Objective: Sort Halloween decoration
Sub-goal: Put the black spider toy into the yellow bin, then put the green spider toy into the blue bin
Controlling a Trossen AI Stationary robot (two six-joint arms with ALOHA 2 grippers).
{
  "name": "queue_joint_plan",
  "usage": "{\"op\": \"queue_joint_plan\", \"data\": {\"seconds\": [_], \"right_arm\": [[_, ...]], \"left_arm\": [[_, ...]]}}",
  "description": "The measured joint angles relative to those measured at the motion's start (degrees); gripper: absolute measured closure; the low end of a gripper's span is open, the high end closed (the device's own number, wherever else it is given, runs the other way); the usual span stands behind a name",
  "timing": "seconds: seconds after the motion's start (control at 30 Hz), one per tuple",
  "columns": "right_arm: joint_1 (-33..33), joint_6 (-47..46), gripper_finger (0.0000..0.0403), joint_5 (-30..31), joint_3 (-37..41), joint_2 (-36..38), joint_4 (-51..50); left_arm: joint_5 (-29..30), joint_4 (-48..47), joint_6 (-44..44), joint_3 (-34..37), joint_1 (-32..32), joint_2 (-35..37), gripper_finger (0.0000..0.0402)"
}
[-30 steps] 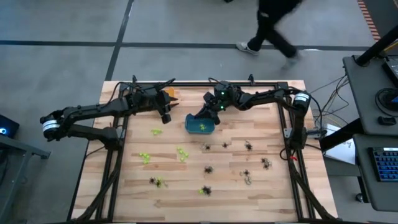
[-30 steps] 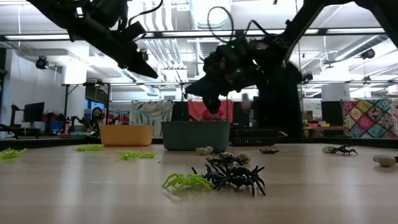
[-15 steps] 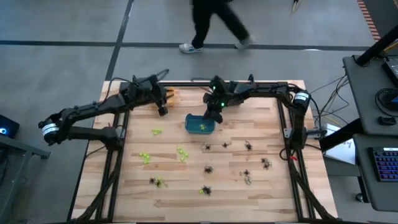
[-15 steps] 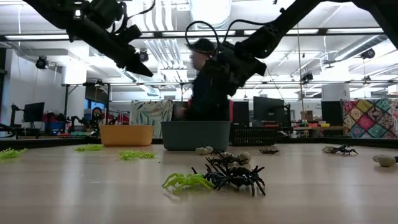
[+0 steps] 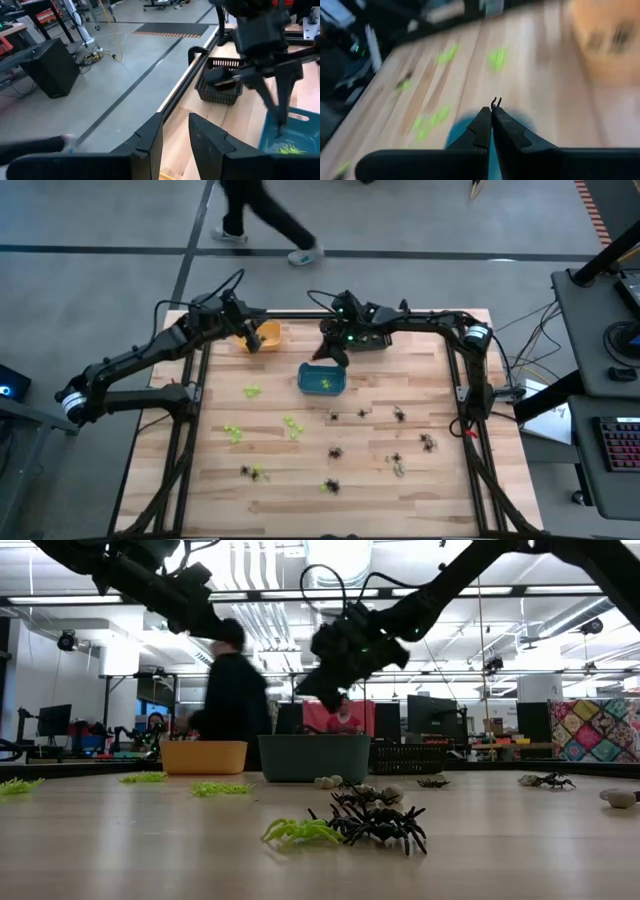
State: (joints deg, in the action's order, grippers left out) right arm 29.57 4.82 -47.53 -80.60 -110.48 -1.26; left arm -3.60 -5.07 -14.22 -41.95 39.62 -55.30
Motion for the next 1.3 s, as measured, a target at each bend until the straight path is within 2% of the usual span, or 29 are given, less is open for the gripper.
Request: {"op": "queue_joint_plan", "data": {"seconds": [0.13, 0.27, 0.4, 0.6, 0.77, 1.07, 1.17, 1.3], "right_arm": [[-0.1, -7.1, 0.0394, 4.7, -2.8, -4.8, 14.7], [-0.1, -12.7, 0.0394, 8.0, -9.5, -11.0, 20.0], [-0.3, -14.3, 0.0394, 11.6, -16.5, -16.7, 19.8], [-0.3, -15.8, 0.0394, 13.1, -24.8, -23.0, 18.4], [-0.5, -15.8, 0.0390, 13.1, -30.4, -26.9, 14.7], [-0.8, -16.9, 0.0320, 14.7, -33.1, -28.4, 10.9], [-0.7, -16.8, 0.0302, 13.2, -33.2, -28.0, 9.1], [-0.2, -15.7, 0.0297, 5.6, -33.5, -25.7, 3.5]], "left_arm": [[1.3, 0.1, 3.2, 0.0, 0.0, 0.2, 0.0324], [6.7, -0.1, 7.0, -0.3, 0.0, 1.6, 0.0324], [7.6, -0.2, 9.2, -0.3, 0.0, 3.7, 0.0324], [7.4, -3.7, 13.5, -0.3, -0.2, 7.4, 0.0324], [3.7, -4.4, 15.9, 0.3, -0.3, 9.7, 0.0324], [1.3, -4.5, 18.0, 1.8, -1.8, 10.7, 0.0324], [1.1, -5.0, 18.3, 2.0, -2.7, 10.6, 0.0324], [1.0, -7.8, 18.8, 2.0, -4.3, 10.3, 0.0324]]}}
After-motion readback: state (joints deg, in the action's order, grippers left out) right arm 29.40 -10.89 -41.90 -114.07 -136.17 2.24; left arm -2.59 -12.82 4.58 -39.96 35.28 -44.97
